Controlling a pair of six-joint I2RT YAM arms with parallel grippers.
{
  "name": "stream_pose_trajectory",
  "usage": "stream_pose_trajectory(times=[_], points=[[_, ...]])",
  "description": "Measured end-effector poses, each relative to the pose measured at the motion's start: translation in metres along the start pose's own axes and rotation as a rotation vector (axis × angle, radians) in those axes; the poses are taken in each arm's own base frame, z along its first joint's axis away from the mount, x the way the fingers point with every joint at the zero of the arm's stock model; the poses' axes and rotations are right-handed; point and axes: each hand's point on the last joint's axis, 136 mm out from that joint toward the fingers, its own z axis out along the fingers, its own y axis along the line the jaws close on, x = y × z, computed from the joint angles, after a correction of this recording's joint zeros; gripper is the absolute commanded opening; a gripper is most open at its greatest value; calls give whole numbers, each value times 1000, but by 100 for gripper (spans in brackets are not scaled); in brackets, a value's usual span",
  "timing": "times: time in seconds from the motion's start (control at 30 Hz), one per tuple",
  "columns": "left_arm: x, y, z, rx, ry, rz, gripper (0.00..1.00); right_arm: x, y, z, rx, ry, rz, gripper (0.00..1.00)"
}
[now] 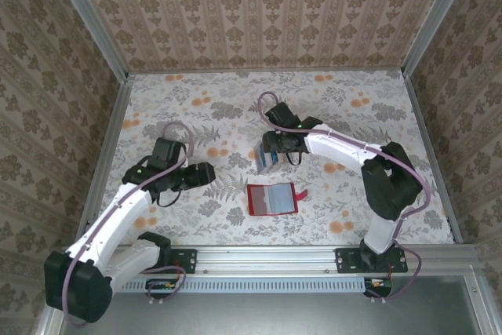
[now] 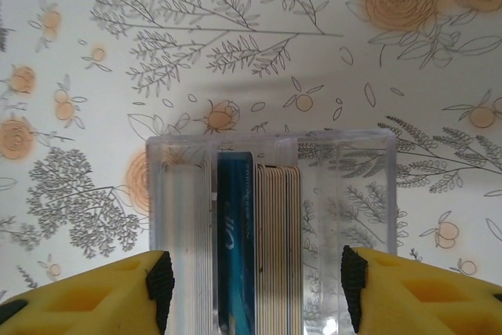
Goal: Put the credit cards into the card holder
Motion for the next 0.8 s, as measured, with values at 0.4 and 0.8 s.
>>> stream_pose_trajectory(times=[0.4, 0.8], points=[[-15, 11, -14, 39, 24, -136, 100, 19, 23, 9, -131, 107, 14, 57], [-6, 5, 0, 129, 51, -201, 98, 25, 42, 8, -251, 132, 42, 41]])
